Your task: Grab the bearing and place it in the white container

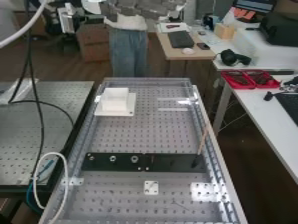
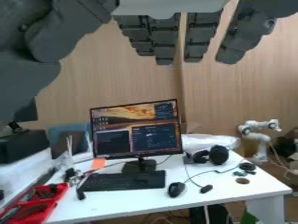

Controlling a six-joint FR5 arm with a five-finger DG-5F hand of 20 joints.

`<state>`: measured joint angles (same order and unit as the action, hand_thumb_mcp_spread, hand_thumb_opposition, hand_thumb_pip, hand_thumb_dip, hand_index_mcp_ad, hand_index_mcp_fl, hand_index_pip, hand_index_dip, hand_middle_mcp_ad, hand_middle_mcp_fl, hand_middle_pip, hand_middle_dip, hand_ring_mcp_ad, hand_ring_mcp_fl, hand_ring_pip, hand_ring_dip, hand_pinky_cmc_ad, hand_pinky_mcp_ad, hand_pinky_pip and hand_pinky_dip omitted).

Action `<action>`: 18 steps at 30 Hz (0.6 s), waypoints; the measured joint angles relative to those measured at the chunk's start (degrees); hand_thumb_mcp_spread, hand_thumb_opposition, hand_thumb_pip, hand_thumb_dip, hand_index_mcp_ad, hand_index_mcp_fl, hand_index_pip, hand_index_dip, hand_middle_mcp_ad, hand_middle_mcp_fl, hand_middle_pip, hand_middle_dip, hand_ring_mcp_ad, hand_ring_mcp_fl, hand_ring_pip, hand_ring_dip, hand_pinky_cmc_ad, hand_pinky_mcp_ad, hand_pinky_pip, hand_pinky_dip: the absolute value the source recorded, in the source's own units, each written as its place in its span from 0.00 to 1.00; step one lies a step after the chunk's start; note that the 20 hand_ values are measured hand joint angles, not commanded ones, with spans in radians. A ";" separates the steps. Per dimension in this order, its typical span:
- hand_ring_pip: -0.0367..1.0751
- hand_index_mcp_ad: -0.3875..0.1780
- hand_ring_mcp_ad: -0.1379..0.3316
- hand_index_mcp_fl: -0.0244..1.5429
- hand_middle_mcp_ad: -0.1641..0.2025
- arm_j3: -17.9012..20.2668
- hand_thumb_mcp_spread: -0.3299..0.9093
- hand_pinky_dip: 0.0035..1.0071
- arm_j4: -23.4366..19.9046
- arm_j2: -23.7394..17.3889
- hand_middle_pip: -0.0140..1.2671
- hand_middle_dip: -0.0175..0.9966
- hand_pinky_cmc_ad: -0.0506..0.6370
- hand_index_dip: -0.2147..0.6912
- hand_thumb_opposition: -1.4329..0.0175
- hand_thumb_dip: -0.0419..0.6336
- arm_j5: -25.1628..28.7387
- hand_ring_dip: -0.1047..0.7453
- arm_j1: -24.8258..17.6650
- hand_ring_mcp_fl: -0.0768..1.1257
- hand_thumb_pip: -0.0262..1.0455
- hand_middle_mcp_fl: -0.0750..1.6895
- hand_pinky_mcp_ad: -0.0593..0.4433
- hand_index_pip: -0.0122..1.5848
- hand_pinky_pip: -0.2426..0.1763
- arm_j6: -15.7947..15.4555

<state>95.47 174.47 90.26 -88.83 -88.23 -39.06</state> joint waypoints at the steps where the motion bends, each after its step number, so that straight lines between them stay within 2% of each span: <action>1: 0.11 0.85 0.59 0.03 0.72 0.47 0.43 0.12 -0.47 -0.03 0.12 0.04 0.53 0.25 0.53 0.07 0.55 0.08 -0.14 0.09 0.14 0.05 0.55 0.05 0.34 -0.58; 4: 0.11 0.86 0.62 0.03 0.75 2.84 0.45 0.12 -2.55 0.02 0.12 0.04 0.55 0.25 0.52 0.08 2.36 0.08 -0.46 0.09 0.15 0.05 0.55 0.05 0.32 -1.76; 9: 0.11 0.86 0.63 0.03 0.76 7.65 0.49 0.13 -8.51 0.06 0.12 0.04 0.56 0.31 0.51 0.07 4.96 0.08 -0.54 0.09 0.17 0.05 0.55 0.05 0.32 -1.33; 11: 0.11 0.85 0.63 0.03 0.76 9.97 0.50 0.13 -11.80 0.21 0.12 0.04 0.56 0.32 0.51 0.09 6.23 0.08 -0.44 0.09 0.17 0.05 0.55 0.05 0.32 -0.27; 14: 0.11 0.80 0.63 0.03 0.76 11.51 0.52 0.13 -13.28 0.77 0.12 0.04 0.56 0.32 0.51 0.09 7.31 0.08 -0.18 0.08 0.18 0.05 0.55 0.05 0.31 1.45; 18: 0.11 0.72 0.62 0.05 0.77 13.67 0.54 0.13 -15.23 2.68 0.13 0.05 0.56 0.37 0.51 0.11 8.86 0.08 0.62 0.08 0.20 0.04 0.54 0.06 0.31 5.63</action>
<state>109.14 159.24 92.94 -79.97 -87.61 -33.43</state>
